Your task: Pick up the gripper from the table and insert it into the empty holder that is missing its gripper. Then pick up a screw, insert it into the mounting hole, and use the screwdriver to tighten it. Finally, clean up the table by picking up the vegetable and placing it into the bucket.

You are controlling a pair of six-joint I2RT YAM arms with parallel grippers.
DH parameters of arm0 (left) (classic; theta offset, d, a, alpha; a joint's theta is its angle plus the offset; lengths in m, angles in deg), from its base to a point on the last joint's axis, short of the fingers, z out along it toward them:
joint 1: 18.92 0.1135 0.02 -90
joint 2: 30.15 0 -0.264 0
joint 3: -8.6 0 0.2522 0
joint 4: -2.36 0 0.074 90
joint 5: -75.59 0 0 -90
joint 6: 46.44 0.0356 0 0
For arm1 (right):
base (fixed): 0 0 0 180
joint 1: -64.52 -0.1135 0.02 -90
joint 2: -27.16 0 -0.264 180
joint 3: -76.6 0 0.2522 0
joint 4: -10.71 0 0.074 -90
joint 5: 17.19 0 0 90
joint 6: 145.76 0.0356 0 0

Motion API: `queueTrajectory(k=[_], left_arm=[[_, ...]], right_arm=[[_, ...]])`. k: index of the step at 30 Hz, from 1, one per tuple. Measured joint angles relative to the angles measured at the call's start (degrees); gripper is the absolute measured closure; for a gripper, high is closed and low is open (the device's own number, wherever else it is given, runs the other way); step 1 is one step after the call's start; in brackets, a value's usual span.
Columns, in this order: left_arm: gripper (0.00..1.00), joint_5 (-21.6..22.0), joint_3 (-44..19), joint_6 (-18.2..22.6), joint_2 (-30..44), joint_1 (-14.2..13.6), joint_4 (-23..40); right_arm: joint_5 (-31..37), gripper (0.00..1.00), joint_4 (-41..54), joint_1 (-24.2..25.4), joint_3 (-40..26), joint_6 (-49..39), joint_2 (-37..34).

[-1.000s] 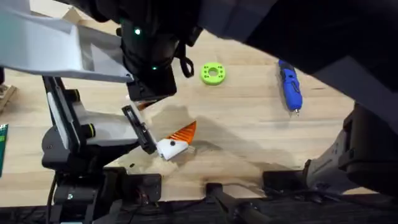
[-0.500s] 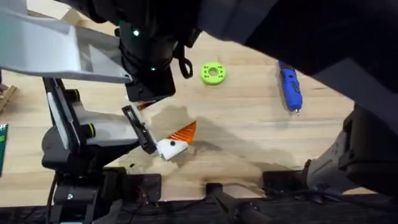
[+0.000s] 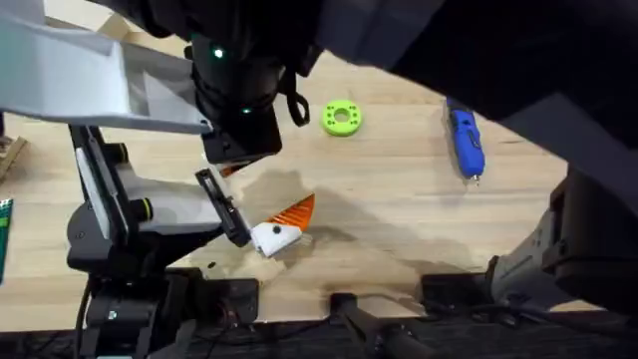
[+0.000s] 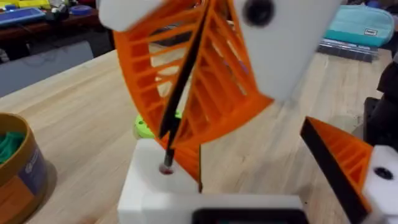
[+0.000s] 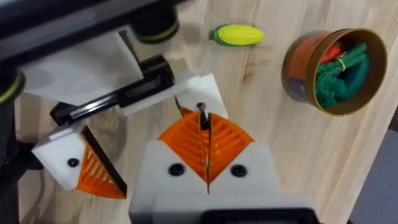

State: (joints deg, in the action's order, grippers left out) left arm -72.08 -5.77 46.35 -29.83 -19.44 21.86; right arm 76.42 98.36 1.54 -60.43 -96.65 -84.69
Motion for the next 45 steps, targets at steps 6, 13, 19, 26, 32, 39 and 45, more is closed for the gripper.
queueTrajectory(k=[6, 13, 19, 26, 32, 39, 45], left_arm=[[0.015, 0.00, 0.00, 0.00, 0.00, 0.00, 0.00], [0.014, 0.00, 0.00, 0.00, 0.00, 0.00, 0.00], [0.016, 0.00, 0.00, 0.00, 0.00, 0.00, 0.00], [0.015, 0.00, 0.00, -0.02, 0.00, 0.00, 0.00], [0.015, 0.00, 0.00, -0.02, 0.00, 0.00, 0.00], [0.015, 0.00, 0.00, -0.02, 0.00, 0.00, 0.00], [0.015, 0.00, 0.00, -0.02, 0.00, 0.00, 0.00]], right_arm=[[-0.01, 0.994, 0.00, 0.00, 0.00, -0.01, 0.00], [0.00, 0.994, 0.07, 0.00, 0.00, -0.01, -0.02], [-0.01, 0.994, 0.08, 0.00, 0.00, -0.01, -0.17], [0.00, 0.994, 0.07, 0.00, 0.02, 0.01, -1.77], [-0.01, 0.994, 0.07, 0.00, 0.04, 0.01, -1.88], [-0.01, 0.994, 0.05, 0.00, 0.04, 0.01, -1.88], [0.01, 0.994, 0.05, 0.00, 0.04, 0.01, -1.90]])
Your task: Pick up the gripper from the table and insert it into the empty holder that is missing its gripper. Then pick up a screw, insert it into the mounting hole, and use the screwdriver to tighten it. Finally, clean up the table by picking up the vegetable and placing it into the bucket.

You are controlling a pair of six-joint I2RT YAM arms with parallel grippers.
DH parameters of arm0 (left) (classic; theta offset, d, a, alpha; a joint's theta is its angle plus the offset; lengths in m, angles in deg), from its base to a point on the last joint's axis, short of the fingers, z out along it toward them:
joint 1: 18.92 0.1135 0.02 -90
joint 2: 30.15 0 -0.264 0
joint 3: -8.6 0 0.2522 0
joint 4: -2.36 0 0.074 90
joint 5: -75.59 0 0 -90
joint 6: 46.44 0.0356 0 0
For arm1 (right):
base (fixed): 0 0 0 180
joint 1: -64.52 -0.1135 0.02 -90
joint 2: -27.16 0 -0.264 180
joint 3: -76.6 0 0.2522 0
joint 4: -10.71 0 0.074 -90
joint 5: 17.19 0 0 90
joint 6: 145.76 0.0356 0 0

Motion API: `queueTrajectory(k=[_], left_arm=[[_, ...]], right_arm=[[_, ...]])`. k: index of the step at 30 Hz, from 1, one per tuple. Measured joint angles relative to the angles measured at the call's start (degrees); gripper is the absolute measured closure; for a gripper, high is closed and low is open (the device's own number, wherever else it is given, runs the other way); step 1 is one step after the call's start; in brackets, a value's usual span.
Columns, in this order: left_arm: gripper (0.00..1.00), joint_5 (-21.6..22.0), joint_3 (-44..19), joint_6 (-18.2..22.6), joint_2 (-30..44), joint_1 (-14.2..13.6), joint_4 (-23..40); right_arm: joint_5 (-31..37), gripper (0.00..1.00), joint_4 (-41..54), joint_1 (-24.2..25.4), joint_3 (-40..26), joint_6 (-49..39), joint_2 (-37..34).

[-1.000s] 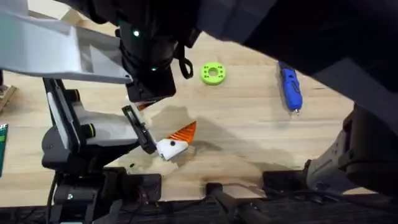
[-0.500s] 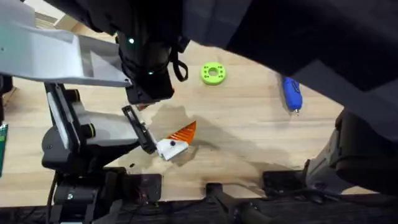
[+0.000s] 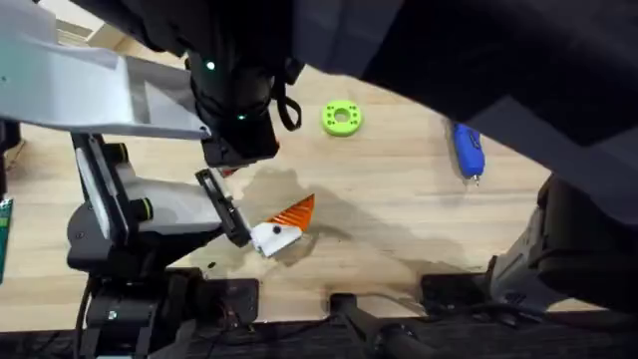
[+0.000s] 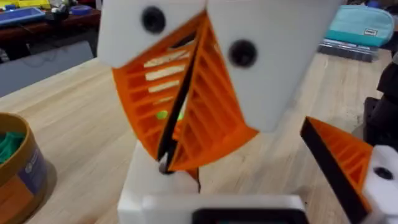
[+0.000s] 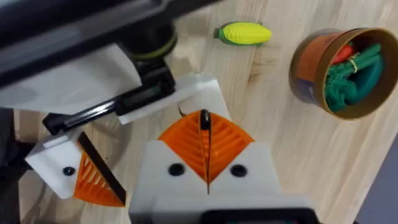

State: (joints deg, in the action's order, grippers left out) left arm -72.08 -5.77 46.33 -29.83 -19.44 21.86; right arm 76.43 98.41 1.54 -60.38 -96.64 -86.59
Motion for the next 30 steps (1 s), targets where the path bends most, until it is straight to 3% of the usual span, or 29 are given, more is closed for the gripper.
queueTrajectory(k=[28, 29, 30], left_arm=[[0.014, -0.17, 0.00, -1.07, 0.11, 0.00, 0.04], [0.014, -0.35, 0.00, -1.09, 0.11, 0.00, 0.07], [0.014, -0.43, 0.00, -1.13, 0.11, 0.00, 0.07]], right_arm=[[-0.02, 0.994, -0.66, 0.00, 0.50, 0.17, -1.01], [0.26, 0.692, -0.95, 0.04, 0.50, 0.37, -1.01], [0.55, 0.539, -0.95, 0.07, 0.50, 0.39, -1.01]])
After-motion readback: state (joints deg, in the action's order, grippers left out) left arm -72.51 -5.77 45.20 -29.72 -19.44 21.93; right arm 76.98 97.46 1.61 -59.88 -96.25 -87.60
